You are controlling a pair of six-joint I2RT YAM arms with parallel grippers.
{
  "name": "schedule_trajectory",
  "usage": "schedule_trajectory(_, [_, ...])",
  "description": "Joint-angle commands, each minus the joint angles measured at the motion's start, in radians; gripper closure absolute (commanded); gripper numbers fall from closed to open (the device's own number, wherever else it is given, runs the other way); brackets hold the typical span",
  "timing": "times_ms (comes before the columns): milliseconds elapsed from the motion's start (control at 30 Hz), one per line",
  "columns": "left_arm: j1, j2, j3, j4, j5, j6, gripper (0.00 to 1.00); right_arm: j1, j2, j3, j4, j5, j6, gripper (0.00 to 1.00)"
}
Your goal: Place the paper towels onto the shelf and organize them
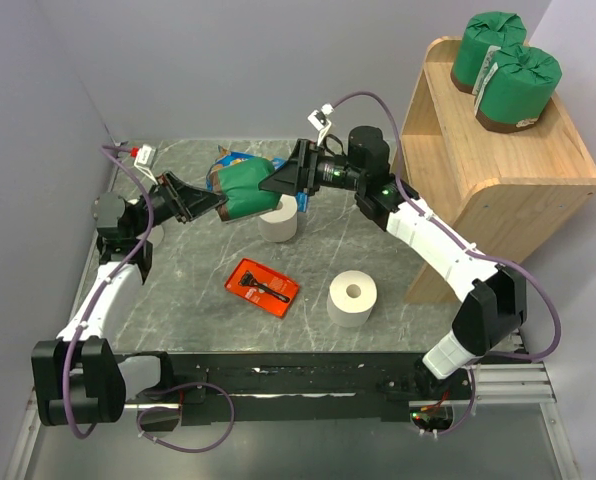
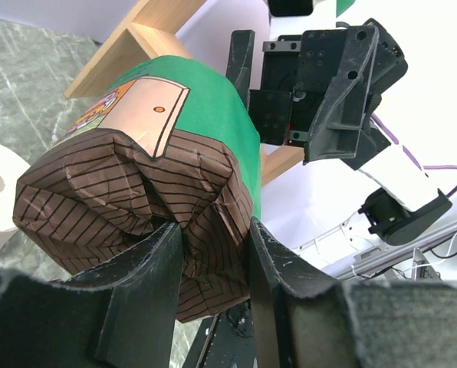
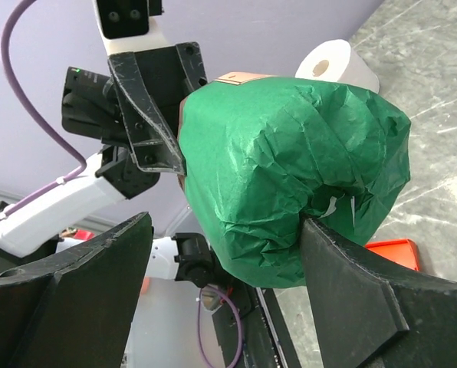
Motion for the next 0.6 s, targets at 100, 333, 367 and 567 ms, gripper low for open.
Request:
schedule_trajectory(100, [-0.027, 0.015, -0.006, 0.241, 0.013, -0.102, 0.62, 0.031, 0.027, 0.043, -0.005, -0.069, -0.014, 0.17])
schedule_trajectory(333, [-0.053, 0.0, 0.023, 0.143, 0.004, -0.039, 0.61, 0.029, 0.024, 0.063, -0.144, 0.017, -0.066, 0.16])
schedule_trajectory(367, [-0.053, 0.0, 0.026, 0.138, 0.002, -0.036, 0.61, 0.029, 0.025, 0.064, -0.146, 0.017, -0.058, 0.16])
schedule_trajectory(567, [-0.054, 0.0, 0.032, 0.042, -0.016, 0.035, 0.6, 0.026, -0.005, -0.06, 0.159, -0.104, 0.098, 0.16])
